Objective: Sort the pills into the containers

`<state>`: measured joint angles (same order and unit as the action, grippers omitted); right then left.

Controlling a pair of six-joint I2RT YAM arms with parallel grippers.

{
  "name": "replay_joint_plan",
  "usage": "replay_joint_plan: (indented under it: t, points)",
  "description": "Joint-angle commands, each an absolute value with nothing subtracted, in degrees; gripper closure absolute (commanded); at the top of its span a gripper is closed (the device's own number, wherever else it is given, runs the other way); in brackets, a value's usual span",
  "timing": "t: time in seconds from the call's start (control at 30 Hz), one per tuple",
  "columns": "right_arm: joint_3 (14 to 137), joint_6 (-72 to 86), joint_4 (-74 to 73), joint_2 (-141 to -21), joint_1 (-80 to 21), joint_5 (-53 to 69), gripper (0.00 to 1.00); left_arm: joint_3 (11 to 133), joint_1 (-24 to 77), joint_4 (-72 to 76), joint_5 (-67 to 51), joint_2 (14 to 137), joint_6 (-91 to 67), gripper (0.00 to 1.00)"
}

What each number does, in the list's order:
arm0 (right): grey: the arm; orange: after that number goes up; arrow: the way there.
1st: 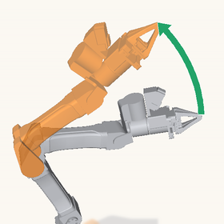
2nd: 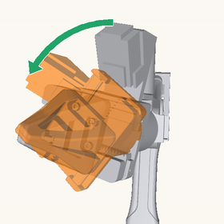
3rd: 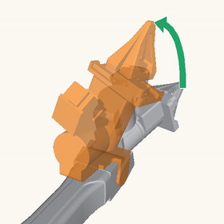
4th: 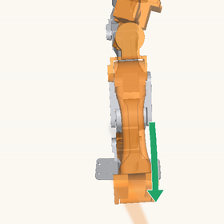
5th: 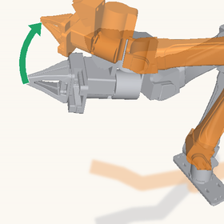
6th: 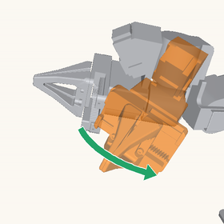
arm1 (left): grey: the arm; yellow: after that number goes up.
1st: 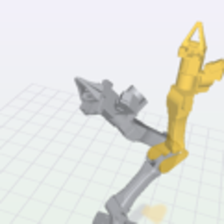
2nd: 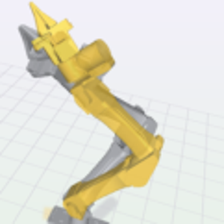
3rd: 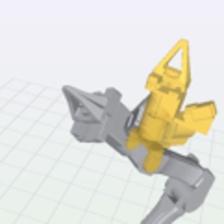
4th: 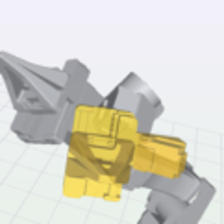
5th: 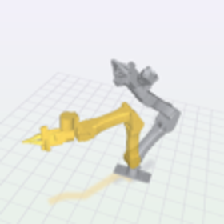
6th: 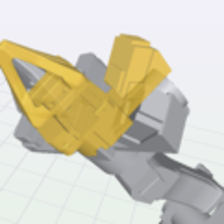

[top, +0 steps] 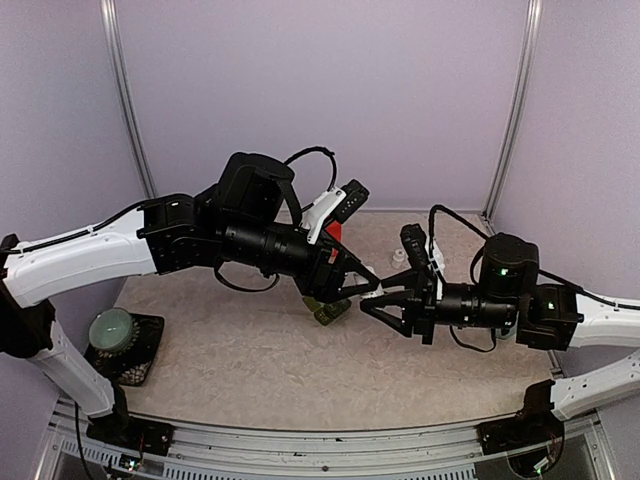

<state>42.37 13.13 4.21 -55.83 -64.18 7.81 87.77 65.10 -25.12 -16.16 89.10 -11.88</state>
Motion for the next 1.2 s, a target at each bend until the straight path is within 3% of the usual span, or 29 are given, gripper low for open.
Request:
replay_joint_plan:
  t: [0.0, 0.5, 0.87, 1.17]
  points:
    - [42.3, 13.3, 8.4, -53.9, -63.8, 10.7, 0.87, 85.7, 63.2, -24.2, -12.1, 89.5, -13.2, 0.34]
    - [39.7, 12.8, 10.6, -47.6, -63.8, 11.7, 0.87, 75.7, 58.0, -20.1, -17.1, 83.2, -15.3, 0.34]
    - [39.8, 11.3, 6.9, -48.7, -63.7, 6.9, 0.87, 80.6, 58.2, -18.1, -27.2, 81.4, -13.4, 0.33]
    - [40.1, 10.9, 6.7, -51.7, -63.7, 6.4, 0.87, 84.8, 62.4, -19.0, -28.7, 85.5, -11.3, 0.32]
